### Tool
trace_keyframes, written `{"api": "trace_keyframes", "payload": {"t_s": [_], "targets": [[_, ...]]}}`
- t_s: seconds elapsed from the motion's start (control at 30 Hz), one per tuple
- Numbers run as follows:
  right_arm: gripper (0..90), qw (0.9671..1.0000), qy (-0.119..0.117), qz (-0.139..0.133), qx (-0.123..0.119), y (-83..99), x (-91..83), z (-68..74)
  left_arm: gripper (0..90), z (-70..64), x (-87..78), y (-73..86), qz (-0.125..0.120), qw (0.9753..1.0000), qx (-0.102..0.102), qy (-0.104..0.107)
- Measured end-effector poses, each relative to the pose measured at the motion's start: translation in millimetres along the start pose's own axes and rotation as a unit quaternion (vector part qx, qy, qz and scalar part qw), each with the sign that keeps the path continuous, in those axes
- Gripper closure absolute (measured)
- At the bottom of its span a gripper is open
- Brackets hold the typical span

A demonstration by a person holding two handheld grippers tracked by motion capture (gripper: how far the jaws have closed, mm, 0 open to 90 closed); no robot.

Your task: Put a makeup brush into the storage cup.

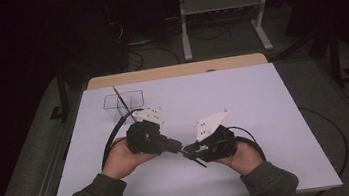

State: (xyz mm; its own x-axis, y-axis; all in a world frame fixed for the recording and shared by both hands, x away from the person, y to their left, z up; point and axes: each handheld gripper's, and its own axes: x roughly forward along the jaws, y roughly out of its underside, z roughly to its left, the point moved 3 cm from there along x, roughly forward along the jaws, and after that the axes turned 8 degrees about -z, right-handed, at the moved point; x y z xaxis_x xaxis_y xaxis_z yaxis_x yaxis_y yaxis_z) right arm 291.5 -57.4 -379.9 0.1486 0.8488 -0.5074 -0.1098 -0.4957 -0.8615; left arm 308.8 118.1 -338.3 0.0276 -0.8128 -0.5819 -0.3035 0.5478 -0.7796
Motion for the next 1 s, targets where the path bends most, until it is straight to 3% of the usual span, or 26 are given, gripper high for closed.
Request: {"api": "trace_keyframes", "payload": {"t_s": [0.37, 0.5, 0.87, 1.0], "targets": [[71.9, 0.9989, 0.002, 0.042, -0.02, -11.9, 2.7, -1.1, 84.2, -4.0, 0.7, -6.6, 0.022, 0.9994, 0.014, -0.023], [73.6, 0.9985, 0.001, 0.05, -0.024, -15.7, 3.4, -2.1, 84.4, -4.4, 1.9, -7.0, 0.026, 0.9993, 0.016, -0.021], [78.5, 0.9984, -0.001, 0.054, -0.013, -15.8, 9.3, -6.0, 84.6, -4.0, 2.6, -7.2, 0.034, 0.9988, 0.023, -0.028], [77.5, 0.9986, -0.006, 0.051, -0.007, -15.5, 10.7, -4.8, 84.7, -5.2, 2.1, -8.1, 0.024, 0.9991, 0.022, -0.026]]}}
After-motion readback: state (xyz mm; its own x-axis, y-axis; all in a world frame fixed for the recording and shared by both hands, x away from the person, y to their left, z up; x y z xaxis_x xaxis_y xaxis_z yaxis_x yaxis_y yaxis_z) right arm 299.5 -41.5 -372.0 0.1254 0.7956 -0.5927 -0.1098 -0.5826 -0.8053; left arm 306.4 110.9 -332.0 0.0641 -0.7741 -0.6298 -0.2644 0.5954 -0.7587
